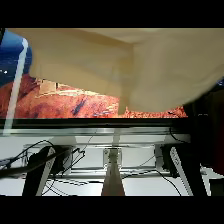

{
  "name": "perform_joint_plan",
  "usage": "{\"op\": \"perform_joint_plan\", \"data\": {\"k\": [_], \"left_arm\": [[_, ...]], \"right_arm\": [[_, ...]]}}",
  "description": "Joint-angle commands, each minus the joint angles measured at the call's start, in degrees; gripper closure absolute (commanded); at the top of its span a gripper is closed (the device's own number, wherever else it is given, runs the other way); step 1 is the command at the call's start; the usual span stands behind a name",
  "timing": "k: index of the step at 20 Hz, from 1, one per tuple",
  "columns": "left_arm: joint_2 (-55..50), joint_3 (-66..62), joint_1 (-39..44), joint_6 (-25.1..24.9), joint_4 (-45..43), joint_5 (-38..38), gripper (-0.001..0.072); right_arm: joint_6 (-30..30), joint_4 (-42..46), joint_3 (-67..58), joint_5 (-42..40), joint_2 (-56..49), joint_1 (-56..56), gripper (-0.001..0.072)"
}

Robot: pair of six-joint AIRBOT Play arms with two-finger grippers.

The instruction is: Fold the clothes and pants, and hang the long-sleeved shirts on hangers.

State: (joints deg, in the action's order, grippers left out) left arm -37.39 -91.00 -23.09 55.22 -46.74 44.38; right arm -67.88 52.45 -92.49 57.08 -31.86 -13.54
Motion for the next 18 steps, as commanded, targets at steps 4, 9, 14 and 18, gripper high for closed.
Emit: {"op": "perform_joint_plan", "data": {"k": [4,9,14,18], "left_arm": [[8.15,0.11,-0.63,16.57,-22.14,-5.16,0.0699],[-5.33,4.20,-0.55,18.32,-14.29,10.82,0.0699],[-29.27,6.23,3.61,16.61,-11.50,18.27,0.0698],[-48.87,6.23,11.15,13.31,-11.47,12.57,0.0699]], "right_arm": [[0.04,3.48,-2.56,-2.45,-1.27,0.02,0.0698],[0.00,-1.01,-2.56,3.39,-16.85,0.04,0.0699],[0.04,-3.08,-1.62,16.02,-38.01,0.02,0.0698],[0.00,-1.20,-0.20,15.19,-53.40,0.04,0.0698]]}}
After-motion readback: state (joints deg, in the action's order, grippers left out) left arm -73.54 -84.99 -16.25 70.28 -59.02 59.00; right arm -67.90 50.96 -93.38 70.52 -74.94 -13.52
